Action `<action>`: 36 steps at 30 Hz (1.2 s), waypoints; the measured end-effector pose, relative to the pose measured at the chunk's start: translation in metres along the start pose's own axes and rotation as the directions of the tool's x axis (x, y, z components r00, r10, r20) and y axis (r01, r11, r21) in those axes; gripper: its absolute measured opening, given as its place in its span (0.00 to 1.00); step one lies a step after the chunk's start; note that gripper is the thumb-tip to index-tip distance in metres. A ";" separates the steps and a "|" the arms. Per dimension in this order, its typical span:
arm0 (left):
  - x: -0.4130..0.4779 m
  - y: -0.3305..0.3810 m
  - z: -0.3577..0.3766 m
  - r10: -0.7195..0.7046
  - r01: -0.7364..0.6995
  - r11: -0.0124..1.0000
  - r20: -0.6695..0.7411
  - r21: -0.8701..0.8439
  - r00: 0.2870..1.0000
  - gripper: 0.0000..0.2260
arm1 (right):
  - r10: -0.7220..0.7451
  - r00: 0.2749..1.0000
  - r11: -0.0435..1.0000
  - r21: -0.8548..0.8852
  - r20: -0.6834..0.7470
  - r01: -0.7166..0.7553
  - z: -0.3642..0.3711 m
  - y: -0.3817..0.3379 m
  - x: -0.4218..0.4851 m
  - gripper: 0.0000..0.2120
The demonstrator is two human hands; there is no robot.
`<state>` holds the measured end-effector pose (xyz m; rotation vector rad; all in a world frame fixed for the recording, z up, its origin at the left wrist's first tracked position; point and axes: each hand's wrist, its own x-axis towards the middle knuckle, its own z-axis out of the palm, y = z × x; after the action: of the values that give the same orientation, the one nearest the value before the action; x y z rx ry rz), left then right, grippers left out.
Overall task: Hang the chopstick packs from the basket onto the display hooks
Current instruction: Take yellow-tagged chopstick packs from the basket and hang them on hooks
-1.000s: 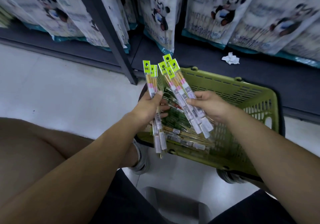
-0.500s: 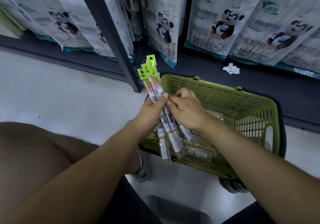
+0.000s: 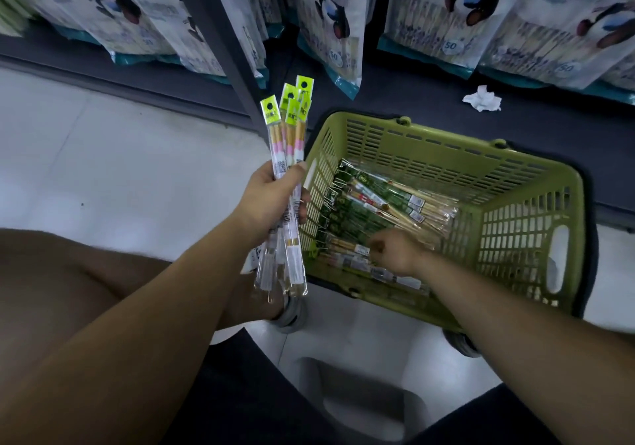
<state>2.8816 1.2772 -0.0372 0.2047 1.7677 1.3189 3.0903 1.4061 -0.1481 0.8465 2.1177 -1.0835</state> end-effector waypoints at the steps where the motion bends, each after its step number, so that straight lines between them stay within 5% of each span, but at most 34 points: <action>1: -0.001 -0.003 0.001 -0.002 0.002 1.000 0.016 0.017 1.000 0.07 | 0.011 0.999 0.999 -0.045 0.040 -0.009 0.008 0.004 0.000 0.16; 9: 0.006 -0.009 0.004 0.007 -0.007 1.000 0.032 0.004 0.999 0.07 | -0.014 0.993 0.944 -0.324 0.120 0.053 0.021 0.010 0.008 0.11; 20: 0.007 -0.008 0.006 0.004 -0.003 1.000 0.051 -0.018 0.999 0.06 | -0.036 0.995 0.993 -0.104 0.097 0.046 0.024 0.016 0.009 0.11; 28: 0.006 -0.007 0.007 0.004 -0.004 1.000 0.045 0.000 0.999 0.06 | -0.029 0.967 0.967 -0.237 0.251 0.091 0.020 0.010 0.012 0.11; 36: 0.006 -0.007 0.007 -0.003 0.003 1.000 0.043 0.003 0.999 0.06 | 0.008 0.977 0.994 -0.104 0.211 0.014 0.023 0.018 0.013 0.11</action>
<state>2.8860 1.2826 -0.0463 0.2306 1.7339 1.3005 3.1010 1.3985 -0.1767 0.6484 1.9790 -1.0064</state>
